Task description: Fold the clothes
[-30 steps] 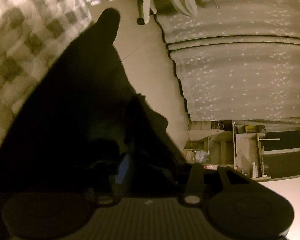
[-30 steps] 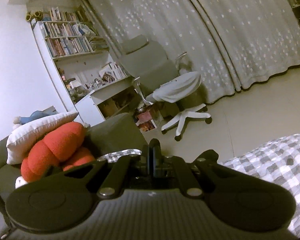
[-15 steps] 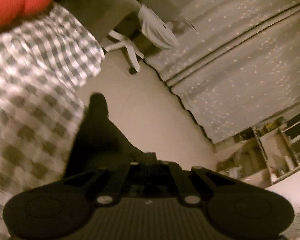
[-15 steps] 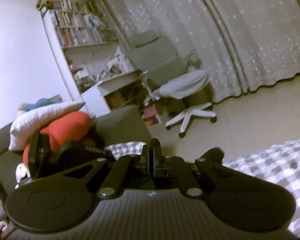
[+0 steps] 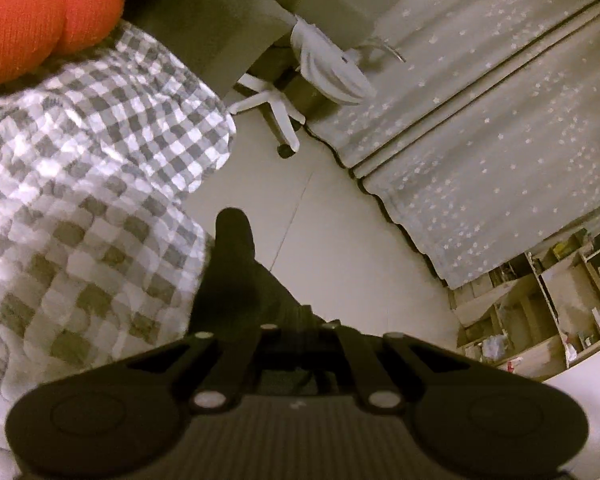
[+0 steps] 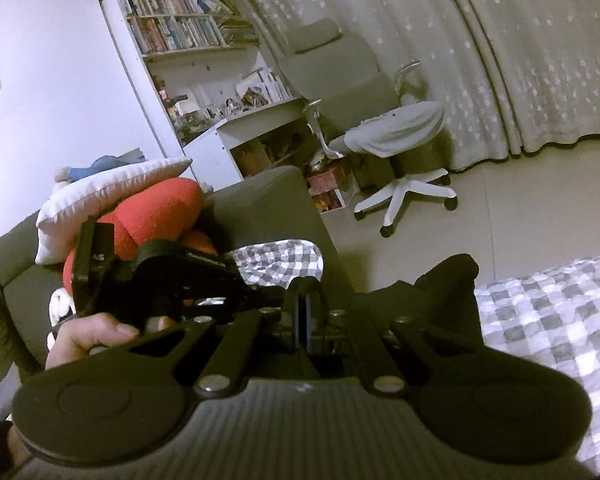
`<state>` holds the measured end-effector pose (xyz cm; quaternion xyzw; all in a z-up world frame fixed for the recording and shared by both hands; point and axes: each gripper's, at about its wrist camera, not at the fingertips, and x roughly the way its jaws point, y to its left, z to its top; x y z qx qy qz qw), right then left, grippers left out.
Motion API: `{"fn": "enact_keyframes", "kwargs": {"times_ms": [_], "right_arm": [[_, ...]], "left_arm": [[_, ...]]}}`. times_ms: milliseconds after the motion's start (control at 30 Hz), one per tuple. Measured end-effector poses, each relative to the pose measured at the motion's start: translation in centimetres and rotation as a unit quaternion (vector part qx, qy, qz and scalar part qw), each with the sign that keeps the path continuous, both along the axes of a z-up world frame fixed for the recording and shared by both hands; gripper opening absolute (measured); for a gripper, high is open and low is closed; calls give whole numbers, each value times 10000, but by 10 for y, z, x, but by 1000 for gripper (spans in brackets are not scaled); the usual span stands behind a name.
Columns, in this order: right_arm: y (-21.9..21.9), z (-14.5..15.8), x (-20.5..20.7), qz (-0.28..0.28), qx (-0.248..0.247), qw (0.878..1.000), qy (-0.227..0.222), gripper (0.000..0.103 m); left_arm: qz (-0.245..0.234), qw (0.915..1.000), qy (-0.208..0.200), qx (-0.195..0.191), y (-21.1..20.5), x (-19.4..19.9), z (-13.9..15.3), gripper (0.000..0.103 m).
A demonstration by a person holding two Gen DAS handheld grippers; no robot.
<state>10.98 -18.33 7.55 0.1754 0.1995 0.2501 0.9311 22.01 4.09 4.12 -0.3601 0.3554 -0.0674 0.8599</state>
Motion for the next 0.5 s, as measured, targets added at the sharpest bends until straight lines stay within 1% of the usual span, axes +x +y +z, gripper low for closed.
{"fn": "enact_keyframes", "kwargs": {"times_ms": [200,267,333,433,500], "right_arm": [[-9,6,-4,-219,356,9989,-197,4],[-16,5,-3,-294,593,9977,-127,4],[-19,5,-2,-338,615,9975,-74,4],[-24,4,-2,-426,765,9962,-42,4],[-29,5,-2,-477,950,9943,-28,4]], "left_arm": [[10,10000,-13,-38,4,1,-1,0],[41,10000,31,-44,5,1,-3,0],[69,9999,46,-96,7,1,-5,0],[6,9990,249,-363,6,1,-12,0],[-31,9966,440,-699,4,1,-20,0]]}}
